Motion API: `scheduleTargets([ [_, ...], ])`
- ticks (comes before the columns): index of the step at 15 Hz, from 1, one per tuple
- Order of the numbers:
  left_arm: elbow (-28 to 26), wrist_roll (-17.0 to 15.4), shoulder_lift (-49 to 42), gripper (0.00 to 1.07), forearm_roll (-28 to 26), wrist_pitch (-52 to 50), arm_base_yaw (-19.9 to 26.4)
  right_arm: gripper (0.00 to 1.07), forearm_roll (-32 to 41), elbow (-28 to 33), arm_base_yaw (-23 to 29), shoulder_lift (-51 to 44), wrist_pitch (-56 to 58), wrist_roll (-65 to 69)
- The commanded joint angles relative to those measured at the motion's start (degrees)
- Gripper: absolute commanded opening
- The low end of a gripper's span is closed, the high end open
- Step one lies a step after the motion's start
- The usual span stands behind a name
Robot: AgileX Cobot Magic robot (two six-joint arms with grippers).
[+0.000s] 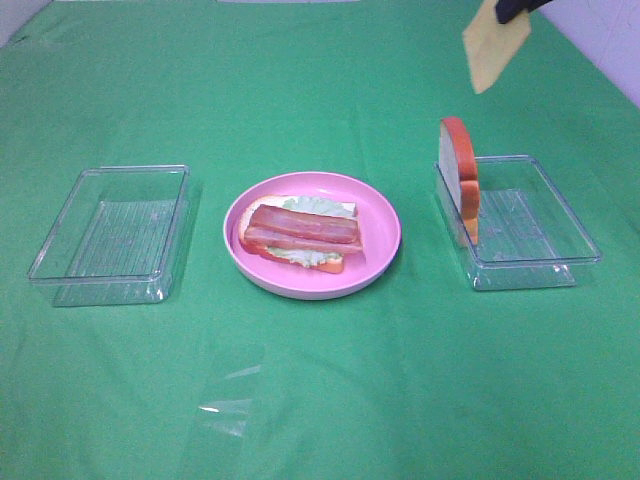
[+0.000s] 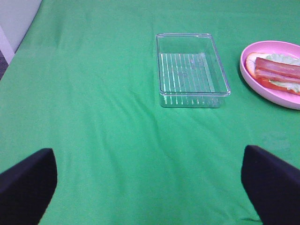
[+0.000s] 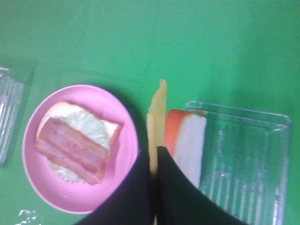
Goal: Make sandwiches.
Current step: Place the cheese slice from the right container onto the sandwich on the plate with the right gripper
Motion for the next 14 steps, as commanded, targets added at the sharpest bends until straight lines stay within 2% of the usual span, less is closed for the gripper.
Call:
scheduleTargets([
  [1,0.06,-0.57,-0.86,1.02,0.06,-0.63,0.23,0.0,1.03,-0.52,5.9,-0.17,-0.11,-0.86],
  [5,0.06,-0.57,-0.86,1.02,0.06,-0.63,0.23,0.0,1.26,-0.52,16.79,1.26,-3.95,-0.92],
  [8,0.06,-0.57,-0.86,1.02,0.06,-0.63,0.23,0.0,1.2,-0.52,21.77,3.04,-4.13,-1.03],
  [14,0.06,-0.57,-0.86,1.02,0.06,-0.63,0.23,0.0,7.28,-0.52,21.77,8.14,-4.24,-1.03],
])
